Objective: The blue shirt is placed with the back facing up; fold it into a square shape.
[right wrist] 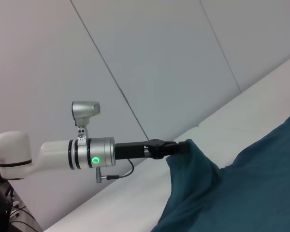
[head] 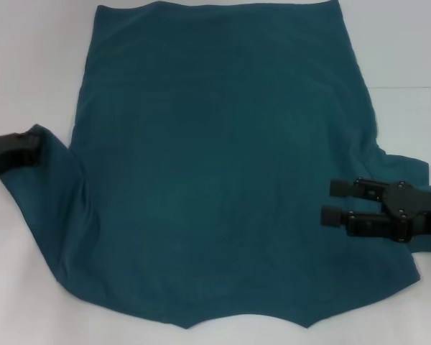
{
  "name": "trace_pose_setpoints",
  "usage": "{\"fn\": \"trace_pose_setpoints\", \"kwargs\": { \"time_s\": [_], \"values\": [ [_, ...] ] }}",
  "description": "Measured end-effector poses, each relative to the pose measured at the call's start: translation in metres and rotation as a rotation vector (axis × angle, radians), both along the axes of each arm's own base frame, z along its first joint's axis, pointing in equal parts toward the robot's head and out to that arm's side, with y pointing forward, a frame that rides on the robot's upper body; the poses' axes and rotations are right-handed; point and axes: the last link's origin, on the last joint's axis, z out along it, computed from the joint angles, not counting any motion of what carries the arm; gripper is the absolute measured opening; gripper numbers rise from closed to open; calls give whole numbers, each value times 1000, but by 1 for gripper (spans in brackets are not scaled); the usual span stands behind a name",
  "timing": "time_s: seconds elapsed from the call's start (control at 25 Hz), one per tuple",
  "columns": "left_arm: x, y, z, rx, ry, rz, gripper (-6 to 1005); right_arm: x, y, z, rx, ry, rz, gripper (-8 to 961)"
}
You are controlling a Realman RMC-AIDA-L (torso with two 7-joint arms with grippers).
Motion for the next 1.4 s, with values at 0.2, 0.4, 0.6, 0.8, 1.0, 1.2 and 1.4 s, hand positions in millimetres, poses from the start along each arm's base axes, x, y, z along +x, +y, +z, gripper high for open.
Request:
{"fn": "trace_pose_setpoints", "kwargs": {
  "time_s": [0.2,0.4,0.6,0.8,1.0,1.2,1.4],
  "values": [
    [15,-8,-13,-96,-88,-62,-2,1,-1,0,0,0,-4,876],
    [26,-13,-19,-158,-140,-109,-2,3,-2,0,0,0,-8,876],
    [34,-14,-24,-198,-168,-132,-1,3,-2,0,0,-2,-8,875],
    [42,-11,-29,-224,-176,-144,41,3,-2,1,3,-6,-1,874],
    [50,-12,-42,-275,-192,-165,83,3,-3,0,6,-7,4,873],
    [59,-18,-62,-359,-190,-197,124,3,-3,0,6,-5,2,872],
    [58,-17,-57,-331,-206,-198,166,3,-3,-1,5,-4,3,871]
  ]
}}
